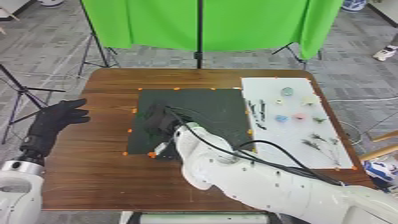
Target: Arrange flowers
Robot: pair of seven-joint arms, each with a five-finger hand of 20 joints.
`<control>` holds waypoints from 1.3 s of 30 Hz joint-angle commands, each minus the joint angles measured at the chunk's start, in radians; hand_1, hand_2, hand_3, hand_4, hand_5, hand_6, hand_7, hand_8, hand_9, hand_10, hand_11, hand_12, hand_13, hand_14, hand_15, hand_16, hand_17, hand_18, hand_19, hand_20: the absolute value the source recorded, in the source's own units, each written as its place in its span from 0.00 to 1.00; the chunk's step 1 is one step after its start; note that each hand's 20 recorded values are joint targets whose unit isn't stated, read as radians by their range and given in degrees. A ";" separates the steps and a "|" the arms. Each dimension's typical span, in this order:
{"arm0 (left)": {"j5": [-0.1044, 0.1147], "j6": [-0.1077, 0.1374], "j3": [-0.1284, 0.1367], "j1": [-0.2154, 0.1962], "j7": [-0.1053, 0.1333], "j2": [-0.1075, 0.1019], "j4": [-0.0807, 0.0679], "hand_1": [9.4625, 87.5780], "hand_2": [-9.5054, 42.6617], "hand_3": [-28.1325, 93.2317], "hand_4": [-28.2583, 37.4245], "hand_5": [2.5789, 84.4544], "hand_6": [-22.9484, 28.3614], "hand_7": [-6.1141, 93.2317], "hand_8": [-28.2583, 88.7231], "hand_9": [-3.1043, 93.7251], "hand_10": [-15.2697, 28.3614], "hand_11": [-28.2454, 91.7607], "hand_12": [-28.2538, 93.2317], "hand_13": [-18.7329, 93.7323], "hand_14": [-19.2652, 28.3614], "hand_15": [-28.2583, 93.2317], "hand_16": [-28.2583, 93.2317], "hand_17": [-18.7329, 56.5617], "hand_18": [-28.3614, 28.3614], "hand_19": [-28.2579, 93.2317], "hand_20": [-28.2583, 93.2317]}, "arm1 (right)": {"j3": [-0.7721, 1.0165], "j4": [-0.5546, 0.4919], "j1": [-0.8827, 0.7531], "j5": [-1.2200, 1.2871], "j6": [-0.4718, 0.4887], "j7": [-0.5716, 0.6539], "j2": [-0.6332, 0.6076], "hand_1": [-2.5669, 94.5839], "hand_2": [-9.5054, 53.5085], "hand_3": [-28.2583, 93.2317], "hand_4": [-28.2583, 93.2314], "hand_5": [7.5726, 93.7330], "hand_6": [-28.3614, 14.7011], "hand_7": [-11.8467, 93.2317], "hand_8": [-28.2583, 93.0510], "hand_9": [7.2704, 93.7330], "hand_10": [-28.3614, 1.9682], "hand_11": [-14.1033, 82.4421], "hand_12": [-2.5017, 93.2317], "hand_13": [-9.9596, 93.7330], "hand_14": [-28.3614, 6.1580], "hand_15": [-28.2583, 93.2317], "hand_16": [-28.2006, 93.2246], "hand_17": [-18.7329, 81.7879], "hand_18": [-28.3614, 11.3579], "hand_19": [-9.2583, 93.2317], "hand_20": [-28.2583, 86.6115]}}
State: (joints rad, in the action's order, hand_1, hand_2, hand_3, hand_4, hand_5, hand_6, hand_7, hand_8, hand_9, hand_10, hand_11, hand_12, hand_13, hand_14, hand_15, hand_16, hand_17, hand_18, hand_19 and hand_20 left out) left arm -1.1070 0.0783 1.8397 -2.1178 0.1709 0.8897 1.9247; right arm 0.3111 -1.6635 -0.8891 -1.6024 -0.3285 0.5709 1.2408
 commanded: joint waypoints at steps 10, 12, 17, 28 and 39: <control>-0.026 -0.049 -0.019 0.012 0.001 0.024 0.008 0.07 0.24 0.75 0.00 0.56 0.56 0.15 0.21 0.55 0.72 0.37 0.34 0.56 0.83 0.44 0.24 0.41 0.79 0.37 0.40 | -0.001 0.066 -0.018 -0.008 -0.089 0.020 0.028 0.65 0.00 0.66 0.24 0.66 0.50 0.64 0.36 0.95 0.54 0.49 0.37 1.00 0.82 0.69 0.38 0.96 0.61 0.86 0.58; -0.026 -0.049 -0.018 0.013 0.002 0.024 0.009 0.08 0.22 0.75 0.00 0.56 0.56 0.15 0.21 0.55 0.72 0.37 0.34 0.56 0.83 0.44 0.24 0.41 0.79 0.37 0.40 | 0.001 0.065 -0.020 -0.002 -0.091 0.020 0.027 0.65 0.00 0.66 0.24 0.66 0.51 0.63 0.36 0.95 0.53 0.47 0.38 1.00 0.82 0.68 0.38 0.96 0.61 0.86 0.58; -0.029 -0.053 -0.020 0.018 0.005 0.027 0.006 0.08 0.20 0.76 0.00 0.55 0.56 0.15 0.21 0.55 0.72 0.37 0.34 0.56 0.83 0.44 0.24 0.41 0.79 0.37 0.40 | 0.002 0.065 -0.022 -0.008 -0.077 0.015 0.024 0.62 0.00 0.65 0.23 0.66 0.49 0.57 0.37 0.93 0.50 0.41 0.38 1.00 0.78 0.65 0.39 0.95 0.61 0.83 0.59; -0.035 -0.063 -0.021 0.021 0.005 0.031 0.004 0.10 0.18 0.75 0.00 0.55 0.56 0.15 0.21 0.55 0.72 0.37 0.34 0.56 0.83 0.44 0.24 0.41 0.79 0.36 0.41 | 0.006 0.071 -0.026 -0.011 -0.061 0.017 0.022 0.61 0.00 0.65 0.22 0.65 0.49 0.55 0.37 0.92 0.49 0.38 0.37 1.00 0.75 0.62 0.40 0.94 0.59 0.80 0.61; -0.039 -0.069 -0.015 0.016 0.011 0.037 0.008 0.11 0.15 0.76 0.00 0.55 0.56 0.14 0.21 0.54 0.72 0.37 0.34 0.56 0.83 0.44 0.24 0.40 0.78 0.36 0.41 | 0.011 0.078 -0.030 -0.040 -0.020 0.021 0.015 0.57 0.00 0.64 0.23 0.64 0.47 0.48 0.39 0.87 0.45 0.39 0.33 1.00 0.73 0.60 0.42 0.93 0.59 0.79 0.64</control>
State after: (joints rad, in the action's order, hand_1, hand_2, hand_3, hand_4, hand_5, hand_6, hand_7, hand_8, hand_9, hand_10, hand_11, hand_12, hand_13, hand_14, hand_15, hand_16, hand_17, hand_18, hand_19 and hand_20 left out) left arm -1.1386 0.0216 1.8229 -2.0924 0.1782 0.9118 1.9293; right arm 0.3209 -1.5932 -0.9159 -1.6093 -0.3662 0.5867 1.2607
